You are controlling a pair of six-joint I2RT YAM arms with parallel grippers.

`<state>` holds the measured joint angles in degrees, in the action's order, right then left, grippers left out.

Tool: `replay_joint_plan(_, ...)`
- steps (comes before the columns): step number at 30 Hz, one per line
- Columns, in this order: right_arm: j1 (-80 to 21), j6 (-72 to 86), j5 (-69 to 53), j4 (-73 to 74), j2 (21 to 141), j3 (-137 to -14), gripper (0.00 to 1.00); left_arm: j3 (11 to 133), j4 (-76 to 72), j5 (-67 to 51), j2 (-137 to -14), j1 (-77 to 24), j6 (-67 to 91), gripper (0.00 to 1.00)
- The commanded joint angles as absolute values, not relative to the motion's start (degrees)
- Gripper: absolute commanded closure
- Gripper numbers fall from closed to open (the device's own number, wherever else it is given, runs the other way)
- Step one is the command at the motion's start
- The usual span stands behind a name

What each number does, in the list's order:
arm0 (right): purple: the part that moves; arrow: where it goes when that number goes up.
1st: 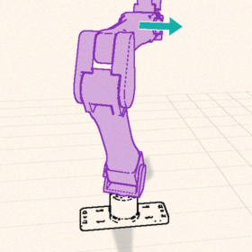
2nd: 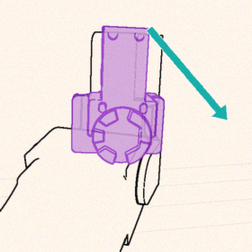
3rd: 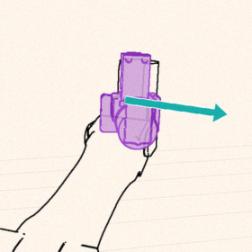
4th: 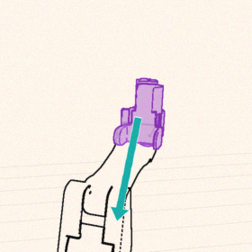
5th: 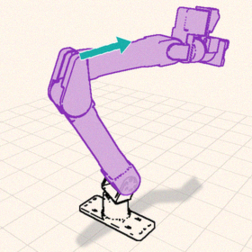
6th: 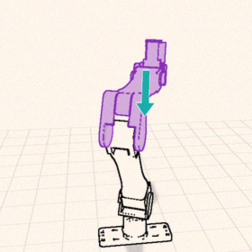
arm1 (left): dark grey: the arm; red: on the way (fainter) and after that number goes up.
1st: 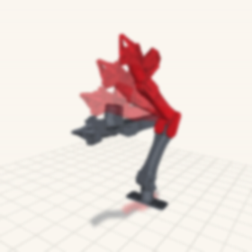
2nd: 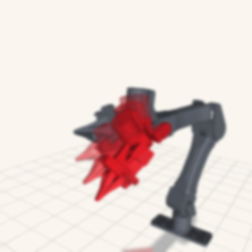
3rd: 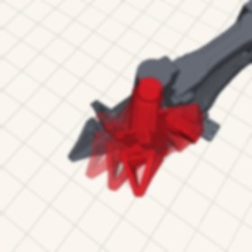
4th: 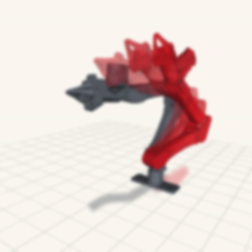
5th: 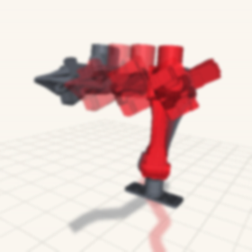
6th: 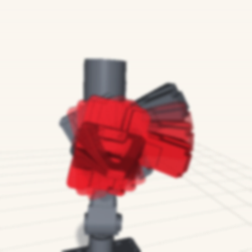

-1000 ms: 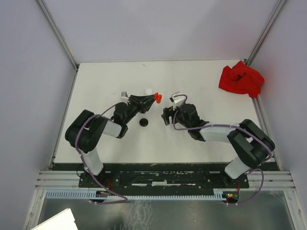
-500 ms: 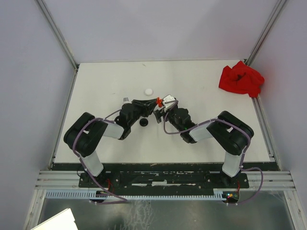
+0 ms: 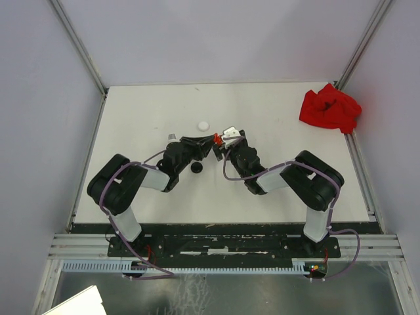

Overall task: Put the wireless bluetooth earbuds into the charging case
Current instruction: Close the charging case.

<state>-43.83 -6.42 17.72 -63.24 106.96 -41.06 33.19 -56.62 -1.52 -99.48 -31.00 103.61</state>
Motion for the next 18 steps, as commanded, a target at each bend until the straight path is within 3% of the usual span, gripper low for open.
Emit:
replay_joint_plan(1,-44.03,-9.93,22.98,-67.24,105.79,-41.53,0.13,32.26,-61.04,-0.84,-98.5,-31.29,106.72,0.97)
replay_joint_plan(18,-43.82,-16.22,31.43,-66.69,101.14,-37.28,0.09,31.09,-64.68,-1.12,-101.12,-30.53,106.25,0.97)
